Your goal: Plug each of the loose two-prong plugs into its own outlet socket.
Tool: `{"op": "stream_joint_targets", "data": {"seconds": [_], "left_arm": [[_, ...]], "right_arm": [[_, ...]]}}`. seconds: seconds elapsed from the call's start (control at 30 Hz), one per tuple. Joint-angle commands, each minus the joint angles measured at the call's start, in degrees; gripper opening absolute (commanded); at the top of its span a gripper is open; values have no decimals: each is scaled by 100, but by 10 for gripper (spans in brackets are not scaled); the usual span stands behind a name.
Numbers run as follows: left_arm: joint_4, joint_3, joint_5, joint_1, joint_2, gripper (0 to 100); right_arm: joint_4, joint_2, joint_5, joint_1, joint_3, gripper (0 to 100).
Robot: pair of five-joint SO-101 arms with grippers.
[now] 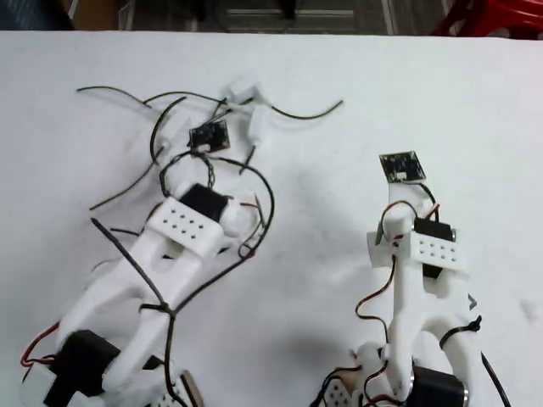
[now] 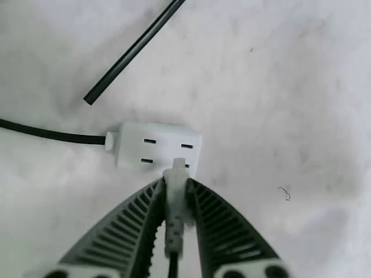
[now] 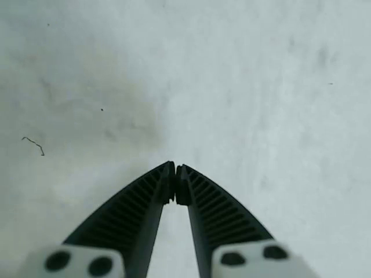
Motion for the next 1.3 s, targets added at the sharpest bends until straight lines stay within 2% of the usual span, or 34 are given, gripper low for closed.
{"op": "stream_joint_targets", "data": {"seconds": [0.0, 0.27, 0.5, 0.8, 0.97, 1.17, 1.27], "left_arm": [[-211, 88, 44, 242, 4, 24], [-220, 0, 44, 330, 435, 24], [536, -976, 9, 303, 1182, 24], [712, -1055, -53, 303, 409, 24], [668, -1046, -651, 303, -40, 24], [563, -1231, -642, -57, 787, 24], [774, -1670, -677, -127, 1411, 24]], "right_arm": [[-84, -22, -53, 75, -26, 19], [-75, -66, -53, 84, -44, 20], [-75, -66, -53, 84, -44, 21], [-84, -66, -53, 75, -53, 21], [-84, -31, -53, 48, -53, 21], [-233, -22, -53, 48, -35, 21], [-233, -22, -53, 48, -35, 21]]}}
